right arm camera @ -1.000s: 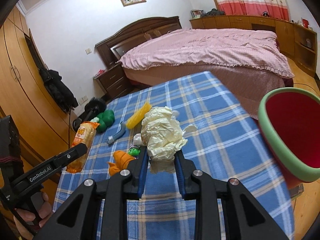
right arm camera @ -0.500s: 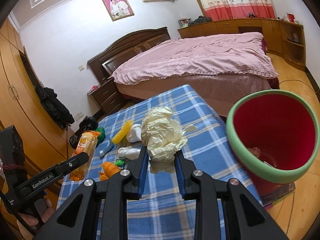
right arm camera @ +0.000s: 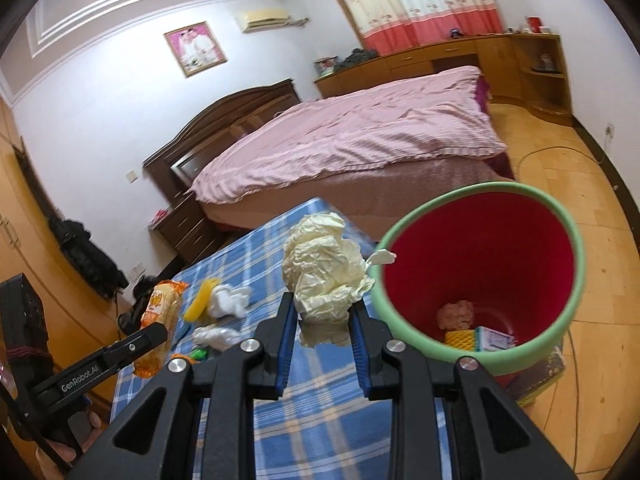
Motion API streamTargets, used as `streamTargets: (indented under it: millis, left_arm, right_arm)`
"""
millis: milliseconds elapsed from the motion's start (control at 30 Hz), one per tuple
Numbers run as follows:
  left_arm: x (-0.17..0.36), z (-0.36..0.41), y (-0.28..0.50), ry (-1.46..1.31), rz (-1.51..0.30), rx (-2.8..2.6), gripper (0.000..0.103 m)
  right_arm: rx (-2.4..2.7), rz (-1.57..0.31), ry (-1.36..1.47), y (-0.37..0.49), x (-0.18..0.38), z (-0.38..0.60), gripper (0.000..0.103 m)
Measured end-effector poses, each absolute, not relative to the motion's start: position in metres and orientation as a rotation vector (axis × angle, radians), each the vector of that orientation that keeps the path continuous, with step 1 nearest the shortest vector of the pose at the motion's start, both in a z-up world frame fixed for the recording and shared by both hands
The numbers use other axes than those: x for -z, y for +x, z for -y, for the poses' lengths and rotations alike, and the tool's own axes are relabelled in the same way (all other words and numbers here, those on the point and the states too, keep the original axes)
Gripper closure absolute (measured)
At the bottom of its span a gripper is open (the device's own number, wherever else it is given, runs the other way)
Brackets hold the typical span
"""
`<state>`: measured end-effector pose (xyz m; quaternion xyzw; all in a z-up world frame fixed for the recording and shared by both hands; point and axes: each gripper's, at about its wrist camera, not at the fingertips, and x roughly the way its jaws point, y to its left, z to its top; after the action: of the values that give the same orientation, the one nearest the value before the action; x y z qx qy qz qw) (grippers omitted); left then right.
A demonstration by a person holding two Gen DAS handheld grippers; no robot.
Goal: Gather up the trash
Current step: 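Carry the snack bag and crumpled bag over the red bucket with both grippers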
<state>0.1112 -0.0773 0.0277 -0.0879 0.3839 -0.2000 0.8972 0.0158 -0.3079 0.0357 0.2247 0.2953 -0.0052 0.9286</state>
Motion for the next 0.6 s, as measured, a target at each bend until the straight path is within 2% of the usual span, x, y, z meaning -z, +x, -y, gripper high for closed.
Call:
streamTargets:
  millis: [600]
  left_arm:
    - [-0.014,0.191,0.126,-0.085,-0.815,0.62,0.059]
  right_arm:
    - [0.198,-0.638,0.527,-0.002,-0.004,0.386,0.075]
